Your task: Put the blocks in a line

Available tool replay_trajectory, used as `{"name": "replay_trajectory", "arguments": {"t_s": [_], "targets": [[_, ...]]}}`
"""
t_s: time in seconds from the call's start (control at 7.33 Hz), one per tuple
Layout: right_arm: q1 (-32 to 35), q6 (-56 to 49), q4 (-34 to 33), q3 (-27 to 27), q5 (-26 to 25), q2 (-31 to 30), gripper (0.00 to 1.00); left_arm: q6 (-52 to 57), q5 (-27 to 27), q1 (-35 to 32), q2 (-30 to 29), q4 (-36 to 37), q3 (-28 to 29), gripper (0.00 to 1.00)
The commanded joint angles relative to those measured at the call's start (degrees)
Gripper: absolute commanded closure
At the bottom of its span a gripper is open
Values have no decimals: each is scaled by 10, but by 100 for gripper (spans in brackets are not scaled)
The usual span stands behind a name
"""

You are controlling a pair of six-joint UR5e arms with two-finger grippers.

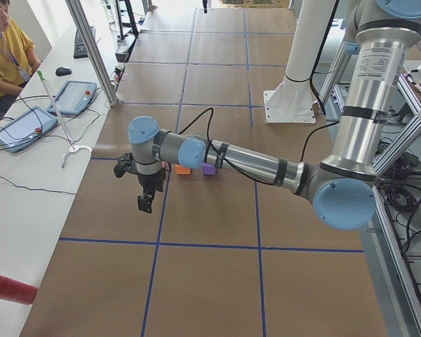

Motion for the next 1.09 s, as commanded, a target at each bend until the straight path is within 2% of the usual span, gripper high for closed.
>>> {"name": "replay_trajectory", "arguments": {"t_s": [0.0,0.27,0.95], "targets": [[0,0,0,0,0,0,0,91,-90,-52,44,1,30,0],[0,0,0,0,0,0,0,36,-102,-61,45,-2,38,0],[0,0,0,0,0,0,0,39,-95,-62,45,-22,36,0]]}}
